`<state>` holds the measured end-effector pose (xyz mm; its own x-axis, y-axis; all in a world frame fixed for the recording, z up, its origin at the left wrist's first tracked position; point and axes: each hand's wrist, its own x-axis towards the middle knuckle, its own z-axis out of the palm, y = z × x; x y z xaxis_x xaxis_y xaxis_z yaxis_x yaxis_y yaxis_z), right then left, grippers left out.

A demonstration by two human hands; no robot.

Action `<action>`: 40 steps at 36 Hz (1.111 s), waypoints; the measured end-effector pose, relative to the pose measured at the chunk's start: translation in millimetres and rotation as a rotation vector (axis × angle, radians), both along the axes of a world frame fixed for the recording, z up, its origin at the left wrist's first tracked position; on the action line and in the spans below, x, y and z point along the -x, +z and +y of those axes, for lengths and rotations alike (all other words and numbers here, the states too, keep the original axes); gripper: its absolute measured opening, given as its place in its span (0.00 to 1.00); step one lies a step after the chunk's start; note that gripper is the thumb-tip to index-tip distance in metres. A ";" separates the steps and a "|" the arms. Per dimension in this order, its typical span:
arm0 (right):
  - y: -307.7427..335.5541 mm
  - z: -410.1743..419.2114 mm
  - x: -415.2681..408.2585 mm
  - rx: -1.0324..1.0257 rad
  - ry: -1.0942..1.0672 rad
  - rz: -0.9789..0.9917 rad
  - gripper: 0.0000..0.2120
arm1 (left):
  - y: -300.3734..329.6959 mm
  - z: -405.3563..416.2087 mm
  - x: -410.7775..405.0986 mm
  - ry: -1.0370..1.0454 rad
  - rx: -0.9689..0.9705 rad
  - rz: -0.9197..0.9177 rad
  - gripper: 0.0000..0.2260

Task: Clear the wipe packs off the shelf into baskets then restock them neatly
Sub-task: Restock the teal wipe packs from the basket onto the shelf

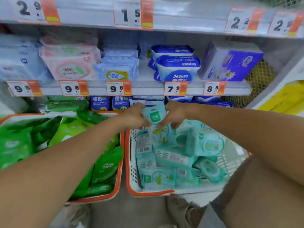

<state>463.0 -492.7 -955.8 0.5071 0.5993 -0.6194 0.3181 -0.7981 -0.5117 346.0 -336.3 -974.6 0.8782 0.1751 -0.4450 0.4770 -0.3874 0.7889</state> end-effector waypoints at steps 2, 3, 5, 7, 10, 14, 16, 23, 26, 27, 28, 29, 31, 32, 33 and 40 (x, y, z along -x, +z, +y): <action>-9.3 -3.7 -6.5 0.140 0.049 -0.160 0.15 | -8.7 1.0 3.8 -0.044 -0.171 0.044 0.37; -13.6 -6.6 -8.3 0.202 0.069 -0.241 0.14 | -12.9 2.3 6.8 -0.083 -0.280 0.045 0.37; -20.6 -9.7 -7.5 0.309 0.157 -0.403 0.13 | -19.5 4.1 14.4 -0.160 -0.450 0.022 0.29; -23.6 -2.8 0.2 0.332 0.296 -0.473 0.14 | -23.2 5.4 21.2 -0.234 -0.589 -0.006 0.19; -28.6 19.0 26.1 0.230 0.366 -0.160 0.13 | -22.2 4.9 28.8 -0.314 -0.736 -0.039 0.07; -35.9 39.1 81.7 0.155 0.473 0.056 0.16 | -17.8 2.8 45.1 -0.298 -0.738 0.078 0.07; -46.5 41.7 106.5 0.246 0.520 0.084 0.22 | -17.0 2.4 58.2 -0.392 -0.678 0.271 0.09; -93.0 44.5 168.8 0.445 0.311 0.241 0.25 | -25.5 -21.8 83.1 -0.351 -0.369 0.512 0.08; -107.4 43.9 186.7 0.352 0.252 0.109 0.24 | -30.3 -31.2 89.0 -0.307 -0.491 0.446 0.11; -109.9 43.7 188.2 0.326 0.260 0.053 0.24 | -31.4 -34.7 88.7 -0.301 -0.523 0.408 0.12; -112.7 44.5 188.8 0.321 0.262 0.041 0.24 | -32.5 -38.3 89.5 -0.296 -0.550 0.382 0.13; -115.5 45.4 188.3 0.331 0.242 0.069 0.24 | -34.0 -41.5 89.6 -0.279 -0.562 0.372 0.13; -118.0 46.7 187.1 0.359 0.195 0.139 0.25 | -42.3 -45.6 88.2 -0.209 -0.572 0.348 0.14; -119.0 47.2 186.7 0.366 0.180 0.155 0.25 | -47.9 -45.8 88.8 -0.161 -0.570 0.340 0.15; -121.1 47.0 186.1 0.367 0.172 0.158 0.24 | -50.6 -47.3 88.7 -0.106 -0.552 0.336 0.16; -124.9 26.0 180.1 0.240 0.135 -0.020 0.24 | -51.7 -57.7 73.1 -0.045 -0.542 0.254 0.10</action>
